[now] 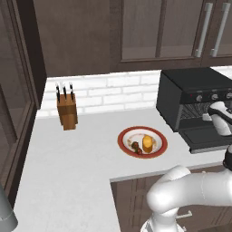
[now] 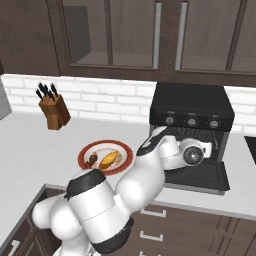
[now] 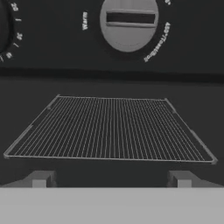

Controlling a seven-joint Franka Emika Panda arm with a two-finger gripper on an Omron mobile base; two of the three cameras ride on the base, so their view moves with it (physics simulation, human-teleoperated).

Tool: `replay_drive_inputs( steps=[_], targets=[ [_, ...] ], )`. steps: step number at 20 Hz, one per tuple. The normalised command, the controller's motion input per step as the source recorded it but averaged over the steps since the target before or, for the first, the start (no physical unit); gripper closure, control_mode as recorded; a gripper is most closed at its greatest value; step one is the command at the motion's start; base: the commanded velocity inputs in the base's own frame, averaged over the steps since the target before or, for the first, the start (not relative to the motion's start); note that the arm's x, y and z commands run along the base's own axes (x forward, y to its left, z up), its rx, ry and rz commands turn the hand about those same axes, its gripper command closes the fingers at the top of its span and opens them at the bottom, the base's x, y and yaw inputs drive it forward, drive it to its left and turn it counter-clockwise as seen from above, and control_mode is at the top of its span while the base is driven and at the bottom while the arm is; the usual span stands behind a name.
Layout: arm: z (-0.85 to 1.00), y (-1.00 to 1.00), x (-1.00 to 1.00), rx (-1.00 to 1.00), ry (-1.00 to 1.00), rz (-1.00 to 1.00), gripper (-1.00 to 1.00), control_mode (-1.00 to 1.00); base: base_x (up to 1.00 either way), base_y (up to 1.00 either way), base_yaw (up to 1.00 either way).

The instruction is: Pick up the kebab skewer and baguette bread, and place them inside the toaster oven. Close the toaster oven door and start by setting the timer.

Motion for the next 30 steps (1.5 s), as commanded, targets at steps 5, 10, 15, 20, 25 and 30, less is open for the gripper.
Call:
replay_drive_inputs(
  steps=[5, 10, 15, 20, 25, 30],
  targets=[
    [-0.09, -0.02, 0.16, 0.01, 0.00, -0.09, -1.00, -1.00, 0.00, 0.00, 0.00],
    [-0.12, 0.00, 0.21, 0.00, 0.00, 0.00, -1.00, -1.00, 0.00, 0.00, 0.00],
    [-0.10, 0.00, 0.14, 0.00, 0.00, 0.00, -1.00, -1.00, 0.00, 0.00, 0.00],
    [0.00, -0.01, 0.04, 0.00, 0.00, 0.00, -1.00, -1.00, 0.00, 0.00, 0.00],
    [0.00, 0.00, 0.17, 0.00, 0.00, 0.00, -1.00, -1.00, 0.00, 0.00, 0.00],
    [0.00, 0.00, 0.34, 0.00, 0.00, 0.00, -1.00, -1.00, 0.00, 0.00, 0.00]
  ],
)
